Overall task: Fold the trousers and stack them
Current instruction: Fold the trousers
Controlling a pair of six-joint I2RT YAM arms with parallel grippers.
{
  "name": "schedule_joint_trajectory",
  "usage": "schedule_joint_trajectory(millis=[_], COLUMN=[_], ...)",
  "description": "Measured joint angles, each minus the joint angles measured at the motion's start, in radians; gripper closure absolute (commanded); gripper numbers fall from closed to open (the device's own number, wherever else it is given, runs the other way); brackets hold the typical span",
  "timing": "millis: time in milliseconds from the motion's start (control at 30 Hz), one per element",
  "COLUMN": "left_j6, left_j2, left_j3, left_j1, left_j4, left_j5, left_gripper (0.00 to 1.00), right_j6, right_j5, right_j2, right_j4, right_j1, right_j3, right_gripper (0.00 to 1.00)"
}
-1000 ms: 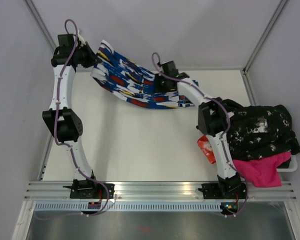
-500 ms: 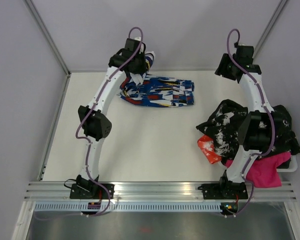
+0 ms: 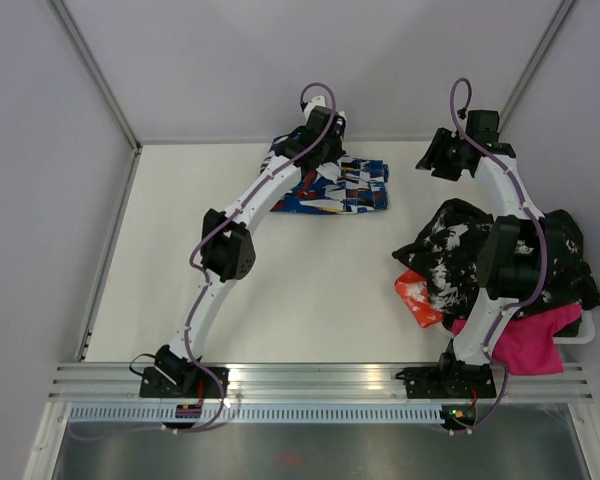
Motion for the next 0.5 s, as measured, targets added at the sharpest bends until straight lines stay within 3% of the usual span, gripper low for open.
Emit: schedule_joint_trajectory(millis=[100,167,233,400,500], left_j6=[-0.04,-0.053,-0.077,-0.099,-0.067], left_j2=[0.058,0.064,0.064,0.048,-0.044], left_j3=[-0.002,-0.021,-0.033,-0.037,-0.143], left_j1=[-0.015,-0.024,-0.032,-0.042,-0.037], left_j4=[0.065,0.087,0.135,0.219,0.197], left_j5=[0.018,0.041,0.1,0.207,0.203], left_gripper=[0.94,0.46,0.1,0.03,0.02], right_j6=[0.006,0.008,0.011,0.018,0.017], right_j5=[-0.01,-0.011,-0.02,-0.036,-0.043], right_j2=[0.0,0.0,0.002,0.029,0.041], right_j4=[0.005,0.008,0.011,0.019,0.022], right_j1=[0.0,0.0,0.0,0.0,0.0], right_j3=[-0.006,-0.006,-0.005,0.004,0.004], right_gripper=[0.42,0.42,0.42,0.41,0.39])
